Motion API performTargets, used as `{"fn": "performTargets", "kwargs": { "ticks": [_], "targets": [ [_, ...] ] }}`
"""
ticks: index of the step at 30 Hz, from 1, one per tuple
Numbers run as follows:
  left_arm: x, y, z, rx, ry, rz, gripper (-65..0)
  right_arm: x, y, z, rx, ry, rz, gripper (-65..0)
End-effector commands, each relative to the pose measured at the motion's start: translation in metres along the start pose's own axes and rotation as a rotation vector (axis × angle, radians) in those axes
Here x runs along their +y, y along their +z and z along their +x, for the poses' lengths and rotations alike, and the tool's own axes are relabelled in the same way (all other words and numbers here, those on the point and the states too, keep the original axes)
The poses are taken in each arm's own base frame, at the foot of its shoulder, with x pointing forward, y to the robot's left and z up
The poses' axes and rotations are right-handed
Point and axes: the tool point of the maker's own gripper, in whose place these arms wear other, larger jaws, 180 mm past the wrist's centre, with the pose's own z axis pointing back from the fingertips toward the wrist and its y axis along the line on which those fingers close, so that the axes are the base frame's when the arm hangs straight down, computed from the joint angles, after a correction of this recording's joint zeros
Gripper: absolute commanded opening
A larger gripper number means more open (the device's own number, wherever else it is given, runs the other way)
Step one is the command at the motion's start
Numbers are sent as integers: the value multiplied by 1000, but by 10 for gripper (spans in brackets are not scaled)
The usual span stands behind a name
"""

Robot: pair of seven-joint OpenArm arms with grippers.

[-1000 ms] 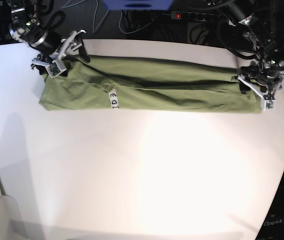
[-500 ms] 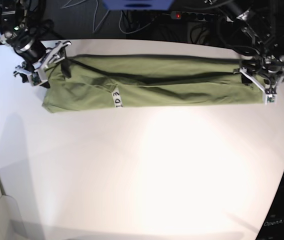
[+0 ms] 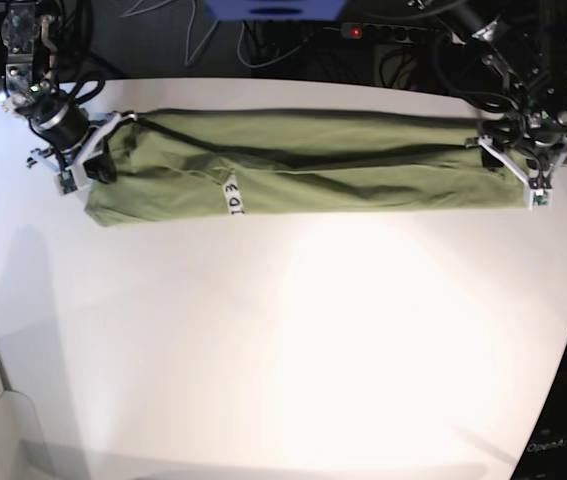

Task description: Fold the T-shirt properly

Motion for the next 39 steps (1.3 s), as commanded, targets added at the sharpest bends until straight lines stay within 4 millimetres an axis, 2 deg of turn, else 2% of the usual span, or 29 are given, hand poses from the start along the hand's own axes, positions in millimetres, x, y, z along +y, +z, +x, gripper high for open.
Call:
{"fn": "performTargets", "kwargs": {
  "ticks": [1,4,14,17,21,24,35,39],
  "targets": [
    [7,4,11,-33,-3,20,-248,-7,-1,7,-21,1,-11,-650],
    [9,5,12,-38,-6,25,-248,-11,-7,3,-10,-14,-15,-650],
    [10,5,12,-37,-3,27,-246,-11,-7,2,-10,-14,-14,-650],
    [21,8,10,-44,32,51,-243,-11,-7,2,-10,-14,-14,-650],
    [38,4,12,-45,92,79,-132,-11,-7,2,-10,-14,-14,-650],
    [43,-3,6,-22,99,68,-86,-10,-6,1,-7,-15,-13,-650],
    [19,-30,11,4,143,-26,-87,-10,-5,-2,1,-17,-14,-650],
    [0,-40,13,24,99,-78,-110,-10,-2,-7,12,-17,-14,-650]
  ]
}}
